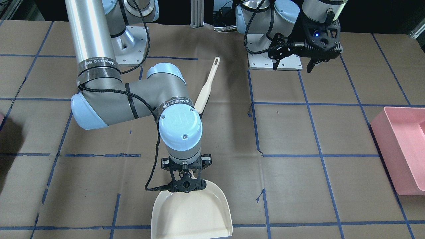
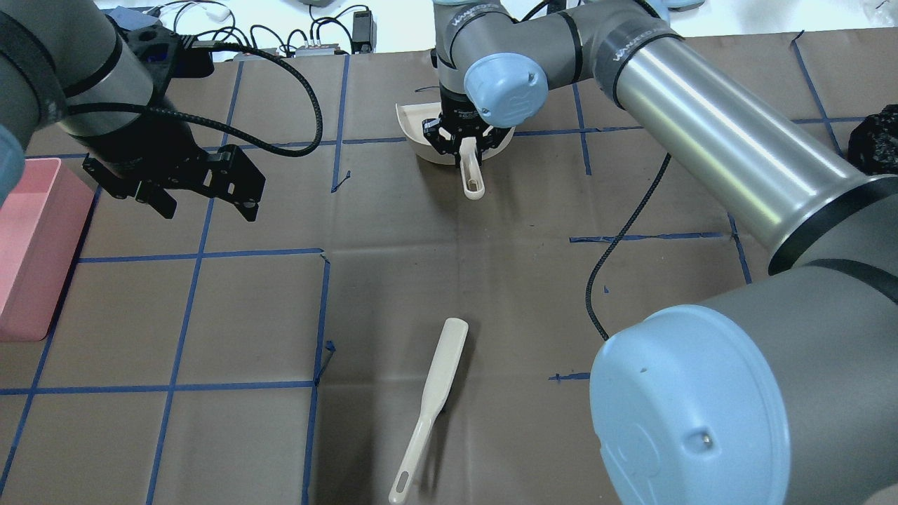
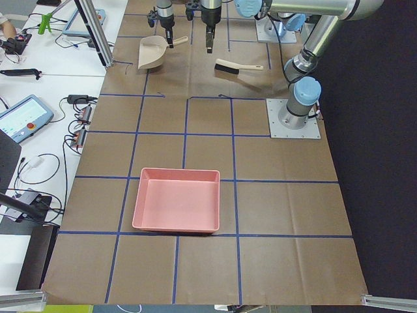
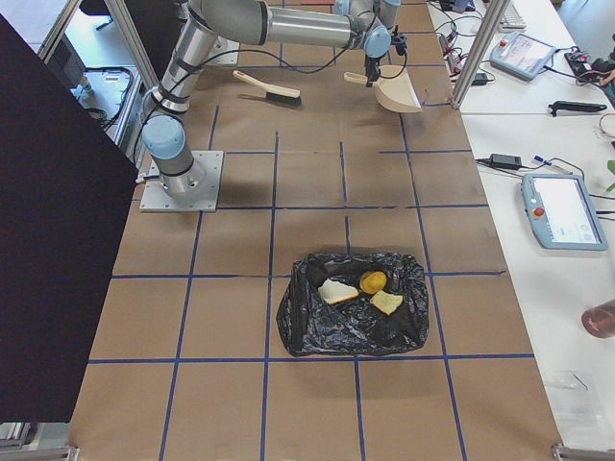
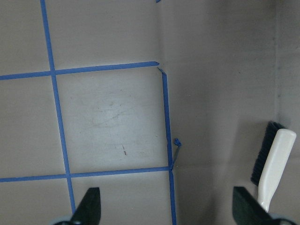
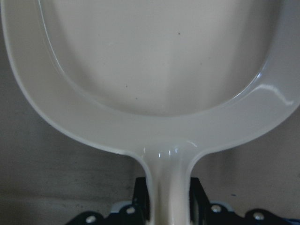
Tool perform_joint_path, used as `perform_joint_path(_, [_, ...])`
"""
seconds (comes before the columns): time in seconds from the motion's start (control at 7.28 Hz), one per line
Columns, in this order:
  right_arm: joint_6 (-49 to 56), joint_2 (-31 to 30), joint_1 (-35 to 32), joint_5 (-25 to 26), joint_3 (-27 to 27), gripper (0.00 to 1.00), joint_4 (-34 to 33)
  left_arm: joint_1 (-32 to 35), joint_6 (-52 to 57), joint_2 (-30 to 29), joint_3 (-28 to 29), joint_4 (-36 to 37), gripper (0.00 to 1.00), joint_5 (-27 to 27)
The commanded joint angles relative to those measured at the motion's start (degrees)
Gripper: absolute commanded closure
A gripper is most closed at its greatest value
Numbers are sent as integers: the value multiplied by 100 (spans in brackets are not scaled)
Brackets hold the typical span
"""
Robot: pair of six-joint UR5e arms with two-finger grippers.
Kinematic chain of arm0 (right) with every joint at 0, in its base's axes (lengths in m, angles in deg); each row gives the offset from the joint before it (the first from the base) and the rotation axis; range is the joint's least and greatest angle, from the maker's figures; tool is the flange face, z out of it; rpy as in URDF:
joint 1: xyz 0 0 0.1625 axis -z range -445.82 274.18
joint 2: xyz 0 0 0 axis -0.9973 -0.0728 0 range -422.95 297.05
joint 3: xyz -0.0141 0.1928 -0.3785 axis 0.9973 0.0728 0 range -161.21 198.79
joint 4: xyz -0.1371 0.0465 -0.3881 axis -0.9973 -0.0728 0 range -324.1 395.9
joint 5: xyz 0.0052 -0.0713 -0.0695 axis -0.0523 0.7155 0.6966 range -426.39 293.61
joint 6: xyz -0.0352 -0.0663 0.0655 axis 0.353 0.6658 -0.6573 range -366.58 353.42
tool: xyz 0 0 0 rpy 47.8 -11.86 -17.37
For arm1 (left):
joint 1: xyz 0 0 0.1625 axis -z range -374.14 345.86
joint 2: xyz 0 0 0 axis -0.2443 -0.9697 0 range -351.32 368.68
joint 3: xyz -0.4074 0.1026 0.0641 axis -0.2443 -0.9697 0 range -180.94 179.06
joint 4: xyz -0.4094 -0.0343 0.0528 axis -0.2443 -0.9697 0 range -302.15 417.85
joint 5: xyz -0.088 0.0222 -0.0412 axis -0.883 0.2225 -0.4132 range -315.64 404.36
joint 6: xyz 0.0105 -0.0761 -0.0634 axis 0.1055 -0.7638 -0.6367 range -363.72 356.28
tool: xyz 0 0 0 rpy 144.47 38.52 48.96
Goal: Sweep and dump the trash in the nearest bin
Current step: 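Lower the dustpan onto the table and open the right gripper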
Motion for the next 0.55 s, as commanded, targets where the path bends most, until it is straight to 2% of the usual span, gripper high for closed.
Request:
perform_joint_path(0.0, [-482, -38, -106, -61, -248, 98, -17, 8, 31, -1, -9, -3, 0, -13])
perform_joint_path(0.41, [-477, -74, -203, -53, -486, 98, -105, 43, 41, 51, -44, -82, 0, -13])
